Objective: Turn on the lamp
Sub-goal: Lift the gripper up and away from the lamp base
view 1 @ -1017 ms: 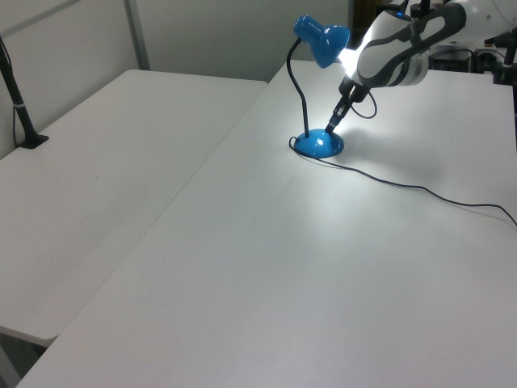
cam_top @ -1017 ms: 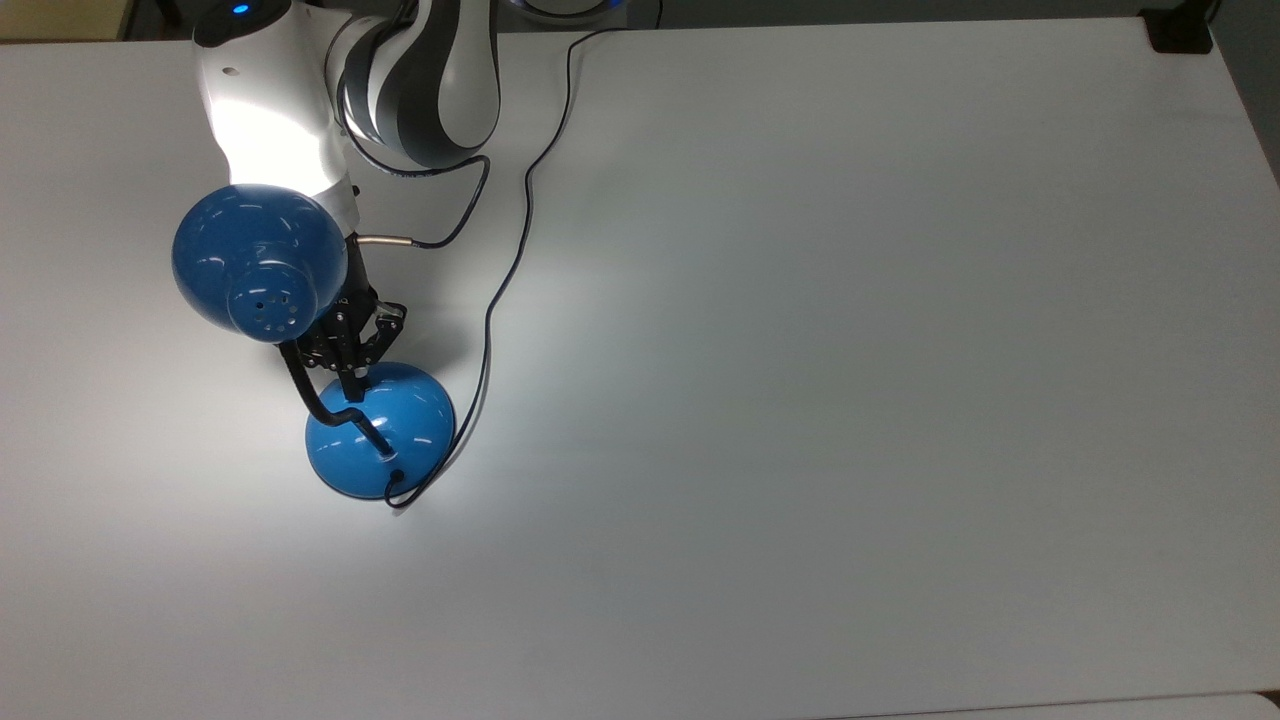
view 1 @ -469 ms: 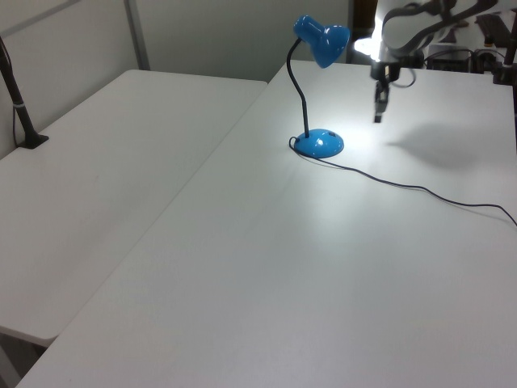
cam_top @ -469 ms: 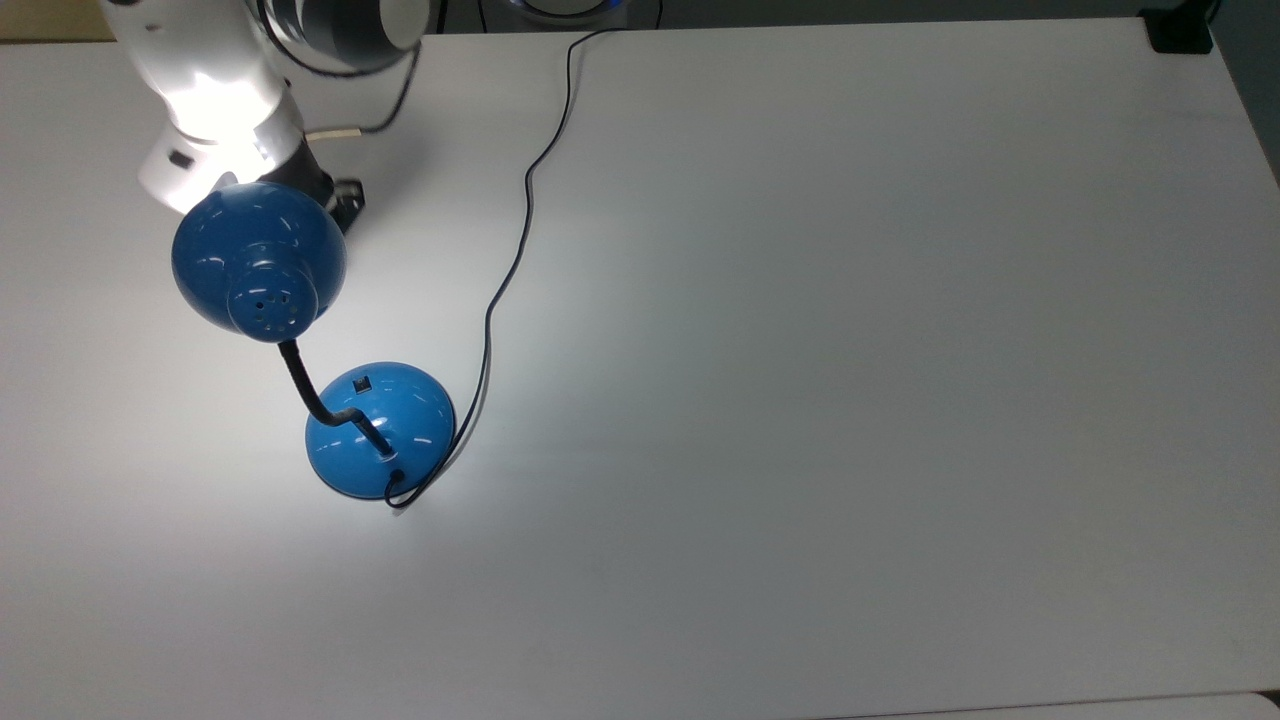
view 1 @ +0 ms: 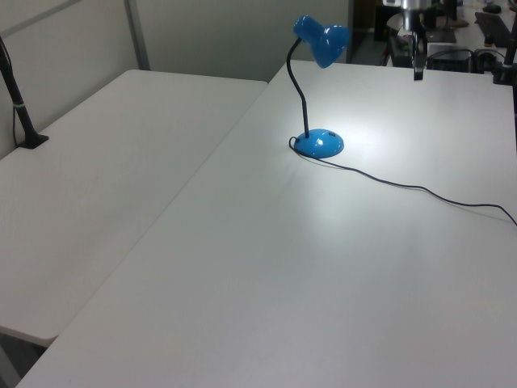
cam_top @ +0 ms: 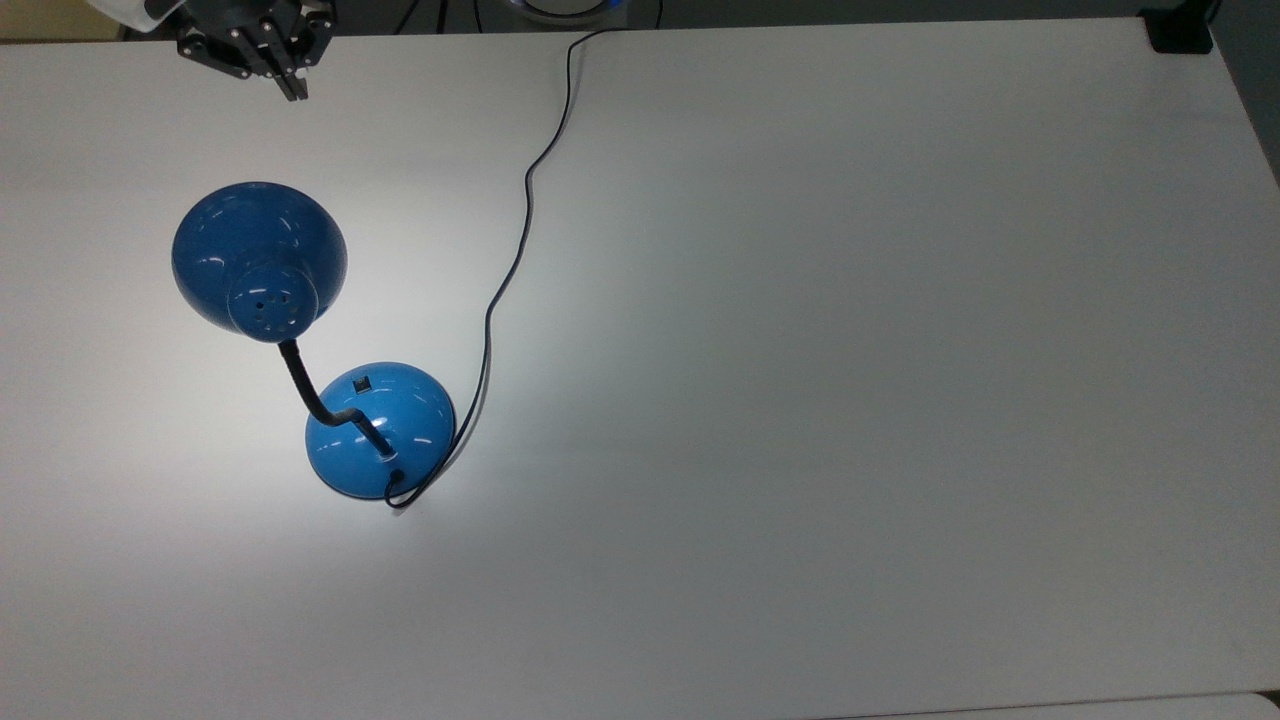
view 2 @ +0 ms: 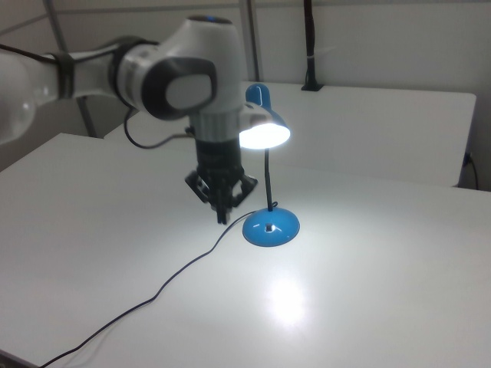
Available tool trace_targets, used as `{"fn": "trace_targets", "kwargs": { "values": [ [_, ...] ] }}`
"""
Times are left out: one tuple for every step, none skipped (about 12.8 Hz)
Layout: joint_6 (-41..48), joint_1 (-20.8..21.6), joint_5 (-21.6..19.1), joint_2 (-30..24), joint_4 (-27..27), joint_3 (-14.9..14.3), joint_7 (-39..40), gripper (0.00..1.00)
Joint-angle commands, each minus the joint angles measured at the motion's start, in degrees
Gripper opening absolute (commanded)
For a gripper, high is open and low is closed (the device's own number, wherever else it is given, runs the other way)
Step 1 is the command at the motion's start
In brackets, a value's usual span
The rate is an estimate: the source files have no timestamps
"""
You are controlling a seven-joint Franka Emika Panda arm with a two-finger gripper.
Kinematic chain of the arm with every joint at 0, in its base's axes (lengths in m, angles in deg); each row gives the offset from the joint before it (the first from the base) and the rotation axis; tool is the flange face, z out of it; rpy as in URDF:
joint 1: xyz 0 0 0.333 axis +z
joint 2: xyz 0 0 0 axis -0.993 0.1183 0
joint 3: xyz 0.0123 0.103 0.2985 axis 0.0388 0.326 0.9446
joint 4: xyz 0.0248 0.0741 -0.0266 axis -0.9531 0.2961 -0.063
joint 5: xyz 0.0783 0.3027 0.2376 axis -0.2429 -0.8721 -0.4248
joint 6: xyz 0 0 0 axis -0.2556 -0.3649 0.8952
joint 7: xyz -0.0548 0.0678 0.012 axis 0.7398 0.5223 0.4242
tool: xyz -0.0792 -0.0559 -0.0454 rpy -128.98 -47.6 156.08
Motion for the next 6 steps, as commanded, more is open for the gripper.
{"fn": "trace_targets", "kwargs": {
  "values": [
    [2.4,5.4,-0.1,-5.2,-1.1,0.0,-17.3,0.2],
    [4.5,6.4,-1.5,-5.4,-3.5,0.0,-18.6,0.44],
    [5.2,7.5,-2.6,-5.4,-5.3,0.0,-20.5,0.95],
    [4.7,8.4,-2.6,-5.4,-6.5,0.0,-22.2,1.0],
    [4.4,9.2,-2.6,-5.2,-6.6,0.1,-22.3,1.0],
    [3.1,9.5,-2.6,-5.0,-6.4,0.1,-22.4,1.0]
  ]
}}
